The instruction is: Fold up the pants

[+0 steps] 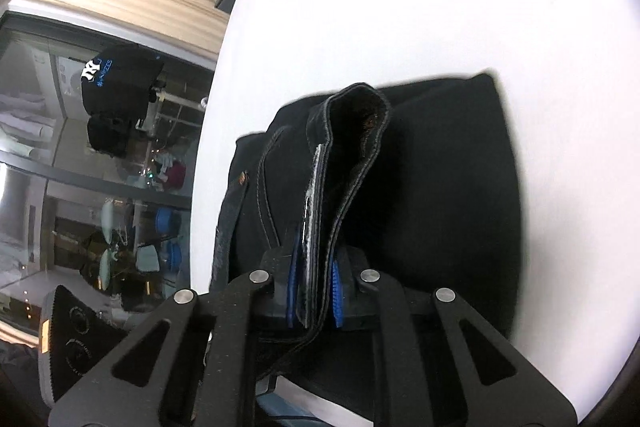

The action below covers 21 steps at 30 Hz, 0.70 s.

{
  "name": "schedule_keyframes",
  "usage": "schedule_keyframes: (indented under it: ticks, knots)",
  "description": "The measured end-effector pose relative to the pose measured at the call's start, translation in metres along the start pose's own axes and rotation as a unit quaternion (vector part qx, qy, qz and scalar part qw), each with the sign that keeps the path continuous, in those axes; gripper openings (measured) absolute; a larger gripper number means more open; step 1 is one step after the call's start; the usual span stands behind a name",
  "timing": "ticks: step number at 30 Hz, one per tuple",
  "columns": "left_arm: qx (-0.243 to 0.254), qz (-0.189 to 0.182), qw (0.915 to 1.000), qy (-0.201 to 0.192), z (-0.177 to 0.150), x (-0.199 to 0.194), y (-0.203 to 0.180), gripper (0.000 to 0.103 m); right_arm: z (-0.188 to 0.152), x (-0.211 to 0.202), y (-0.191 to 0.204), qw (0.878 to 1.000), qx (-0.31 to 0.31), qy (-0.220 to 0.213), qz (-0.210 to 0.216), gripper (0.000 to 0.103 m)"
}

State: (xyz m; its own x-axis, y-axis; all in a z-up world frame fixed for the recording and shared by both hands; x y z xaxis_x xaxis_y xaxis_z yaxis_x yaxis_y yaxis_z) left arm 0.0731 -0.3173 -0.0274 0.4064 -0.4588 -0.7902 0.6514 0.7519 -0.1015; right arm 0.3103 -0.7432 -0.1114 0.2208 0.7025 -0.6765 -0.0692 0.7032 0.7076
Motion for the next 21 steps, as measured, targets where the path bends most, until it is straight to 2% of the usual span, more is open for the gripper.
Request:
schedule_keyframes:
  ticks: [7, 14, 17, 19, 21]
  knots:
    - [0.015, -0.007, 0.9998, 0.014, 0.014, 0.030, -0.025, 0.017, 0.004, -0.007, -0.024, 1.000, 0.022, -0.004, -0.009, 0.011]
    - [0.016, -0.014, 0.9993, 0.031, 0.019, 0.060, -0.027, 0.018, -0.003, 0.001, -0.054, 0.999, 0.047, -0.009, -0.001, 0.011]
    - [0.016, -0.022, 0.9989, 0.037, 0.020, 0.073, -0.025, 0.029, -0.006, 0.009, -0.066, 0.998, 0.058, -0.012, 0.017, 0.011]
    - [0.006, -0.037, 0.9986, 0.038, 0.021, 0.071, -0.025, 0.043, -0.010, 0.013, -0.072, 0.996, 0.072, -0.019, 0.042, 0.012]
    - [-0.006, -0.057, 0.9977, 0.035, 0.019, 0.060, -0.021, 0.051, -0.016, 0.010, -0.073, 0.994, 0.083, -0.029, 0.056, 0.016]
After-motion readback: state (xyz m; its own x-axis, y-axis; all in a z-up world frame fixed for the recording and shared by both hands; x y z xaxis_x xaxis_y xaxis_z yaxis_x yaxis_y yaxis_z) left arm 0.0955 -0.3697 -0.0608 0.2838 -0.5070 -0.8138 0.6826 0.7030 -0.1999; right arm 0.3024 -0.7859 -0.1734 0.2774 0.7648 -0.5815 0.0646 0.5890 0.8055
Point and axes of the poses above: each gripper's, at about its wrist camera, not at the fingertips, and x roughly the way its jaws point, y to its left, z to its top, the point moved 3 cm from there along x, roughly the way its jaws point, and after that the axes turned 1 degree about x, right-handed, at the moved point
